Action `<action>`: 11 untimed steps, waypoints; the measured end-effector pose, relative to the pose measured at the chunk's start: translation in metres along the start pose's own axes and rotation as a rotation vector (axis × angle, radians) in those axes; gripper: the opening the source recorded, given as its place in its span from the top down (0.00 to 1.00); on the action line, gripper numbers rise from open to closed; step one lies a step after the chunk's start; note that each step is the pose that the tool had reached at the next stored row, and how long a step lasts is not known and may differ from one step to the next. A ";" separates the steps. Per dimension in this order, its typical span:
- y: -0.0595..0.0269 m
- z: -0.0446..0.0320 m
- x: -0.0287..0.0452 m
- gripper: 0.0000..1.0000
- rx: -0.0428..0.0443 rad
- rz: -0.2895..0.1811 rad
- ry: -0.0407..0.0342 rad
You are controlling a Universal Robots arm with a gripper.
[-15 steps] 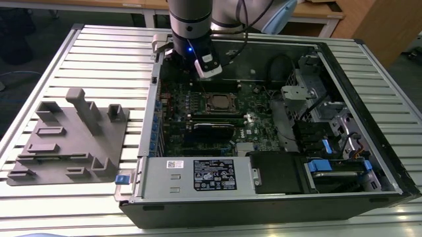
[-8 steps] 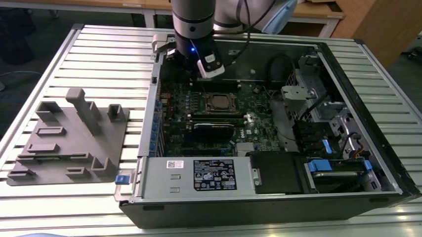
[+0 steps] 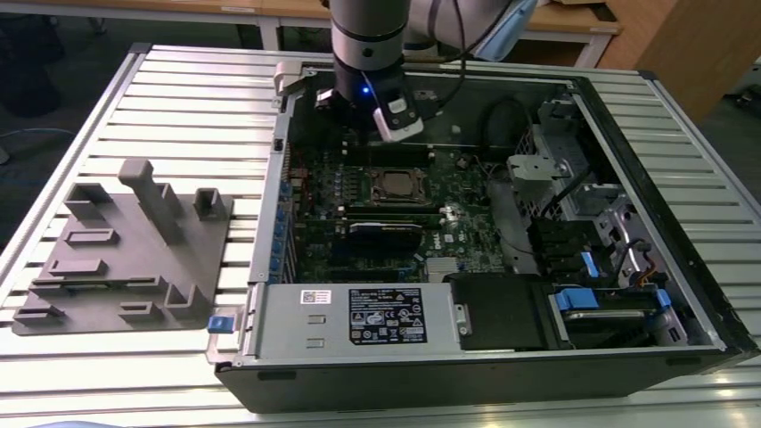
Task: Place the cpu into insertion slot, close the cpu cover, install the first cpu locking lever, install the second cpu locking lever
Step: 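Install the first cpu locking lever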
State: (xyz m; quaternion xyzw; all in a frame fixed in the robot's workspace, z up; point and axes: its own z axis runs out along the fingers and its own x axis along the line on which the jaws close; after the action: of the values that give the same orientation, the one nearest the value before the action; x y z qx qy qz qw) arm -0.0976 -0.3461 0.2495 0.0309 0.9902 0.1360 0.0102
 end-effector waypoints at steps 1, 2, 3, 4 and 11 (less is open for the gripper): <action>0.0002 0.0001 -0.0030 0.89 0.0024 0.000 -0.0001; 0.0003 0.0002 -0.0060 0.89 0.0043 0.000 -0.0002; 0.0005 0.0004 -0.0089 0.89 0.0061 0.000 -0.0003; 0.0006 0.0005 -0.0119 0.89 0.0078 0.000 -0.0003; 0.0012 0.0010 -0.0219 0.89 0.0135 0.000 -0.0007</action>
State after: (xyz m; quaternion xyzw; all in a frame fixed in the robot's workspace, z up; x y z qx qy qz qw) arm -0.0756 -0.3461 0.2492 0.0310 0.9911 0.1293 0.0103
